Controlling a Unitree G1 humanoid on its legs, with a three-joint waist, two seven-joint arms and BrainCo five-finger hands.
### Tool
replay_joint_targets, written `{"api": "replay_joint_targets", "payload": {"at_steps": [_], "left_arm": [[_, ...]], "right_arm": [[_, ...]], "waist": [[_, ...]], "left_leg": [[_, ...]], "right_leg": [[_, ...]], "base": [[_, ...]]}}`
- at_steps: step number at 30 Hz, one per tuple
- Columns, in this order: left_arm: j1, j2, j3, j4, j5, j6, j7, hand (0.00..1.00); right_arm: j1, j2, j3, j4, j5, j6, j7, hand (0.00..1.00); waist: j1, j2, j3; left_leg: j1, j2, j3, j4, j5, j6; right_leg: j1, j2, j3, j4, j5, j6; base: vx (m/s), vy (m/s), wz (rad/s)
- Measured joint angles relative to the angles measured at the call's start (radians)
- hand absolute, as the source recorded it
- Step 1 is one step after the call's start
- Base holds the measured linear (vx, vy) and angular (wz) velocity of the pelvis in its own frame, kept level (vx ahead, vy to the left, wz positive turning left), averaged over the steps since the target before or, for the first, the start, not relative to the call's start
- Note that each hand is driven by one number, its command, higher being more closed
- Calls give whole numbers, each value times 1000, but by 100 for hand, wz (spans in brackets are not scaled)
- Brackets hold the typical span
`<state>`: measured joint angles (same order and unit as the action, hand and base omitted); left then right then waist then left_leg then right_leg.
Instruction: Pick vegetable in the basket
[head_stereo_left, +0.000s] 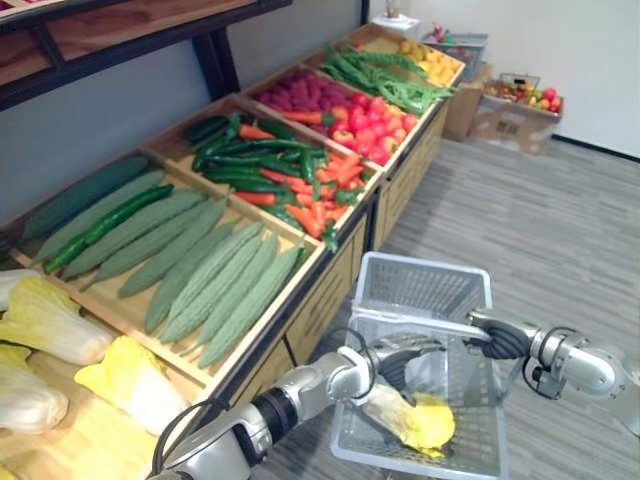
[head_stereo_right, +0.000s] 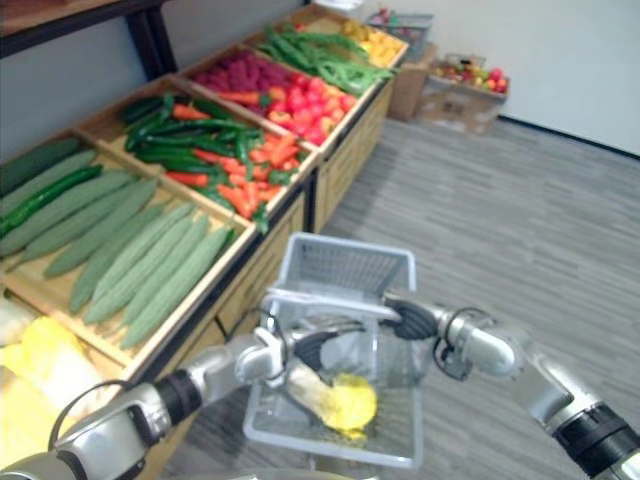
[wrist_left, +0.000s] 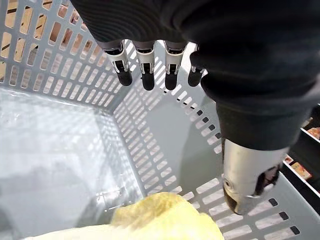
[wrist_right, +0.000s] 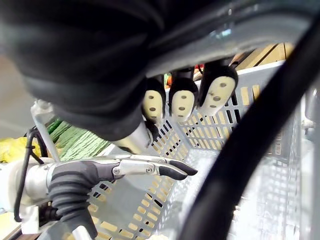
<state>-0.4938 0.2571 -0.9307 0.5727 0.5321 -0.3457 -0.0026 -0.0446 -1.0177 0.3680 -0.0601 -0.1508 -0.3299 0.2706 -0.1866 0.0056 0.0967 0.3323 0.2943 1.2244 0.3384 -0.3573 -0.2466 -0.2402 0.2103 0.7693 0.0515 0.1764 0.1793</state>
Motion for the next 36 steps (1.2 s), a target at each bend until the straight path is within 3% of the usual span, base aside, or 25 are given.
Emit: {"api": "replay_joint_targets", "payload": {"at_steps": [5,8,16,21,25,28,31,32,34,36], "left_arm": [[-8,6,-4,-84,-13,-1,-1,0],[-16,25,-22,-202,-28,6,-6,0],[-16,50,-101,-522,-138,-49,-25,0],[-15,95,-126,-648,-188,-55,-26,0],[-1,133,-100,-769,-295,-55,-23,0],[84,136,27,-852,-347,-52,-2,0],[221,127,219,-902,-373,-42,40,0],[344,95,377,-918,-374,-31,84,0],[415,47,490,-919,-376,-15,113,0],[545,-53,706,-905,-405,21,170,0]], "right_arm": [[53,60,-24,57,-5,1,0,100],[106,145,-118,135,-56,7,-4,100],[203,373,-345,340,-204,93,-69,100],[229,544,-537,471,-210,153,-141,100],[245,676,-732,575,-200,186,-203,100],[246,756,-859,671,-162,196,-250,100],[263,829,-950,759,-107,200,-288,100],[279,867,-982,821,-66,201,-316,100],[282,889,-1001,861,-34,203,-327,100],[279,912,-1044,956,5,215,-334,100]], "waist": [[11,0,0],[38,0,0],[74,-6,2],[102,-10,-4],[129,-21,-18],[149,-36,-34],[172,-54,-48],[176,-64,-75],[199,-67,-78],[217,-71,-89]], "left_leg": [[-27,6,-62,0,4,9],[-50,7,-117,-1,10,18],[-109,13,-273,19,5,45],[-179,13,-384,44,8,65],[-249,1,-519,50,22,93],[-297,-21,-614,48,37,116],[-337,-48,-709,33,51,129],[-365,-79,-766,0,73,142],[-370,-98,-785,-26,89,146],[-397,-133,-840,-76,124,151]], "right_leg": [[2,-29,-56,1,-5,-6],[4,-53,-103,6,-7,-7],[35,-134,-238,3,-31,-9],[36,-183,-328,-1,-35,-7],[54,-238,-449,0,-44,-10],[68,-280,-539,-3,-53,-13],[90,-320,-624,-9,-66,-16],[93,-350,-677,-21,-71,-24],[95,-363,-696,-26,-74,-28],[99,-387,-748,-51,-74,-28]], "base": [[-38,-60,34],[-38,-42,52],[-26,3,56],[-29,16,61],[-36,-6,87],[-48,-6,95],[-37,11,104],[4,14,93],[19,-3,69],[21,-12,69]]}}
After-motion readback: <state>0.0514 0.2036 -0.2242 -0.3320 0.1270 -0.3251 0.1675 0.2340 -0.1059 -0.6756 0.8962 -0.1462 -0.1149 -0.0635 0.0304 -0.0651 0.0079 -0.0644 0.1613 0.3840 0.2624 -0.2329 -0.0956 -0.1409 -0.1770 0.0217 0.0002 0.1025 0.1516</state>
